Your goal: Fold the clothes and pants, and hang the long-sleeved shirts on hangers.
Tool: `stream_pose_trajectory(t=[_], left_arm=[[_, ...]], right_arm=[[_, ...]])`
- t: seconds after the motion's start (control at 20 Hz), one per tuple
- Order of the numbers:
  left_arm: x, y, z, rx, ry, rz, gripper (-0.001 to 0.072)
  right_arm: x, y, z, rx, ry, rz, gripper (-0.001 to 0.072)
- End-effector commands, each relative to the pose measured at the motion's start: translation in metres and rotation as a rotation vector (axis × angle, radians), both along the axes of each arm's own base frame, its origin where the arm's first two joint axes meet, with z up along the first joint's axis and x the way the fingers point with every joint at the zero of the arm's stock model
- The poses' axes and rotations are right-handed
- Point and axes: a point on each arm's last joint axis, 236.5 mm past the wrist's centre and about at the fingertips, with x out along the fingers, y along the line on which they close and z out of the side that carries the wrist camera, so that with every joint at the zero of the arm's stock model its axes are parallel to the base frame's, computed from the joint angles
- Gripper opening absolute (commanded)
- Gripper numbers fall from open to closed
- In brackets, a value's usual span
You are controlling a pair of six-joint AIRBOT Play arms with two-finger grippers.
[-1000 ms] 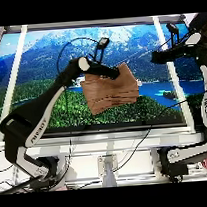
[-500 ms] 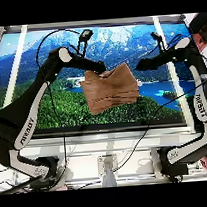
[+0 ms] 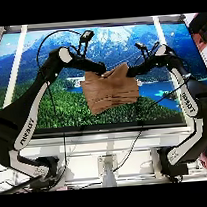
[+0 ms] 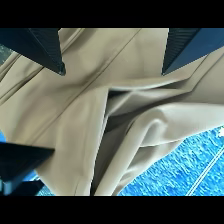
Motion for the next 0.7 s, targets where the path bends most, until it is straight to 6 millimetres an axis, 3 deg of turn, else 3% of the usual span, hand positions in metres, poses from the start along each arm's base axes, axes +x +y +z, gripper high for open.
stream_pose_trajectory(t=[0.0, 0.1, 0.4, 0.65], left_arm=[[-0.001, 0.000, 0.000, 0.001, 0.001, -0.002, 0.0701], [0.000, 0.000, 0.000, 0.001, 0.000, -0.001, 0.0701], [-0.001, 0.000, 0.000, 0.001, 0.001, -0.002, 0.0700], [-0.001, 0.000, 0.000, 0.001, 0.001, -0.002, 0.0700]], right_arm=[[0.003, -0.027, -0.017, 0.000, 0.076, -0.147, 0.0677], [-0.010, -0.021, -0.018, 0.112, 0.177, -0.177, 0.0677], [-0.039, 0.029, -0.027, 0.398, 0.435, -0.134, 0.0678], [-0.044, 0.073, -0.044, 0.424, 0.466, -0.099, 0.0679]])
